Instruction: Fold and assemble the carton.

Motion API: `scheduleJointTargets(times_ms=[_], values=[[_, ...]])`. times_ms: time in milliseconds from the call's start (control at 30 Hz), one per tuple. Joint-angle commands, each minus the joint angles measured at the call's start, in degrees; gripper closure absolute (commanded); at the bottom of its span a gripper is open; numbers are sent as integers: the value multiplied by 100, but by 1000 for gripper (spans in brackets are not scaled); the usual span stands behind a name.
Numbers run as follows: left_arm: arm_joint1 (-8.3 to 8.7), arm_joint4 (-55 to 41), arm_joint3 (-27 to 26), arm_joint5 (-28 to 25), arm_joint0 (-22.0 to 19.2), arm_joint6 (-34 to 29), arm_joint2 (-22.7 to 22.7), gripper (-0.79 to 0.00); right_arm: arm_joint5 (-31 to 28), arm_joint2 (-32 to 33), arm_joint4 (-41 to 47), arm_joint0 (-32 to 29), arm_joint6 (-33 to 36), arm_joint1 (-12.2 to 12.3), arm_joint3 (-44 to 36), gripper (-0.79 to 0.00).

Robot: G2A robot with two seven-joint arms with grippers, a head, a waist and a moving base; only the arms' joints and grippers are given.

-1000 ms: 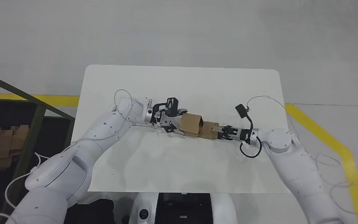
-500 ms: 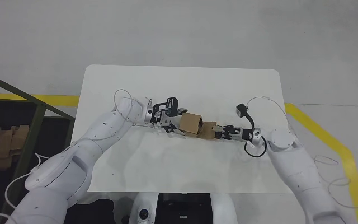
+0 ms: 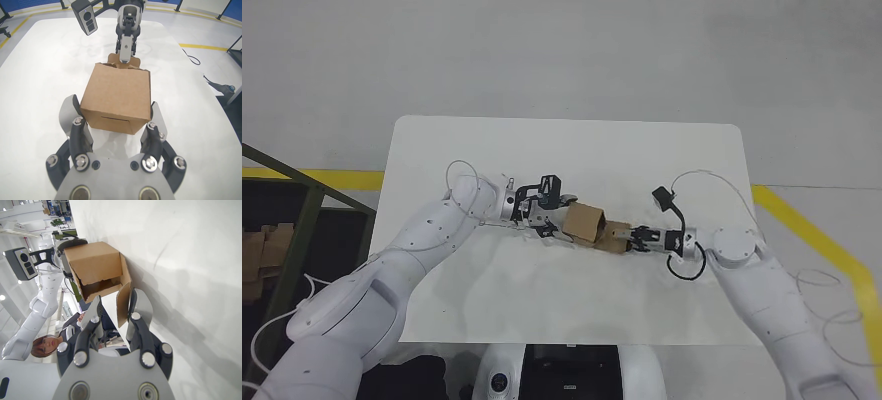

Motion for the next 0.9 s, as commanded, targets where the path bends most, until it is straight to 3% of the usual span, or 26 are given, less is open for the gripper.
scheduleJointTargets(times_ms=[0,367,433,600,867], values=[[2,10,-4,6,1,-6,-3,-619,-104,-20,182,10,45,-20,10,-274],[12,26,-28,-3,19,-14,-25,-622,-218,-122,457,114,109,-75,122,-296],[14,29,-37,3,21,-5,-30,-622,-120,-170,333,158,-17,-88,126,-283],[23,41,-55,2,23,12,-45,-625,160,-254,-31,229,-296,-98,7,-163],[44,67,-155,9,31,24,-77,-637,654,-411,-602,267,-594,-108,-425,-163]])
